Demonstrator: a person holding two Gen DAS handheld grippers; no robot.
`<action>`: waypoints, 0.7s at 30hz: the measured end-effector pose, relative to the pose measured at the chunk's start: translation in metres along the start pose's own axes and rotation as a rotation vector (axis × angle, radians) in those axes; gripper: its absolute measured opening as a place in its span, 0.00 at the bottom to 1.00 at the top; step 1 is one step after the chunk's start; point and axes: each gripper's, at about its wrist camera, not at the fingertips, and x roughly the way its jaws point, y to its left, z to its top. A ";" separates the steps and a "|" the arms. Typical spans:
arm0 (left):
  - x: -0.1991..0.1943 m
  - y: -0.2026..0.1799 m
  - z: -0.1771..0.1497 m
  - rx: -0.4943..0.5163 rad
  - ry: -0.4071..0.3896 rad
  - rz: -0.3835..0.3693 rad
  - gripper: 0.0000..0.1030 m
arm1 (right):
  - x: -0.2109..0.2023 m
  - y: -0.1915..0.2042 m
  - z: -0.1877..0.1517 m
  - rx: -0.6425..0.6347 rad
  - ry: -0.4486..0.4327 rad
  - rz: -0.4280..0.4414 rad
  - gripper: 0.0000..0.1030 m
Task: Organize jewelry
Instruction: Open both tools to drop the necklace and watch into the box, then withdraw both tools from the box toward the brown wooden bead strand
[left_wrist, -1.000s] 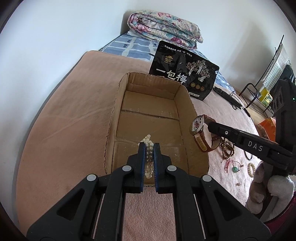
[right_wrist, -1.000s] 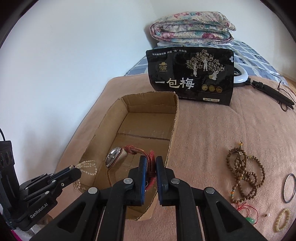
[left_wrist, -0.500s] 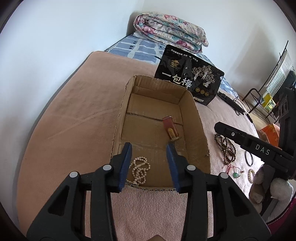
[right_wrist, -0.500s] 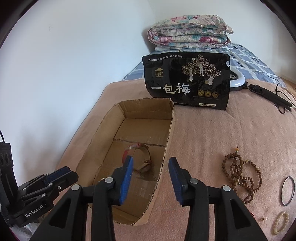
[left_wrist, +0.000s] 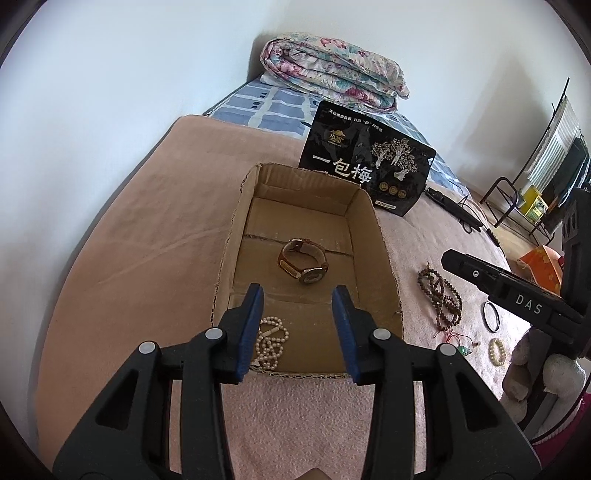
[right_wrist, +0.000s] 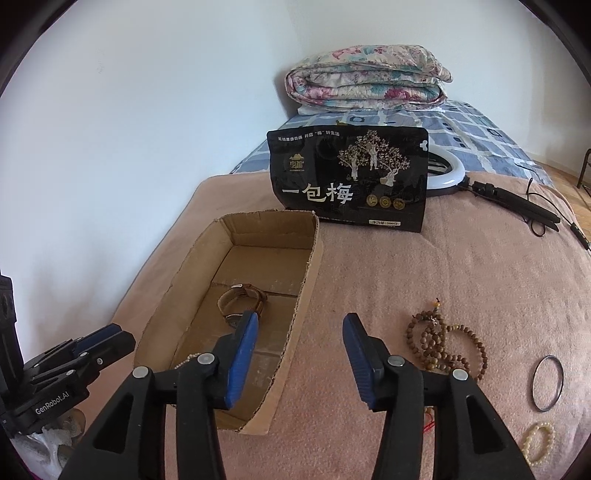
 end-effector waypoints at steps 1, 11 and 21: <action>-0.001 -0.002 0.001 0.002 -0.004 0.000 0.38 | -0.003 -0.002 0.000 0.000 -0.004 -0.006 0.52; -0.007 -0.038 0.003 0.054 -0.023 -0.037 0.38 | -0.041 -0.043 -0.003 0.003 -0.056 -0.084 0.70; 0.000 -0.090 0.001 0.097 -0.002 -0.097 0.38 | -0.083 -0.103 -0.010 0.047 -0.098 -0.142 0.85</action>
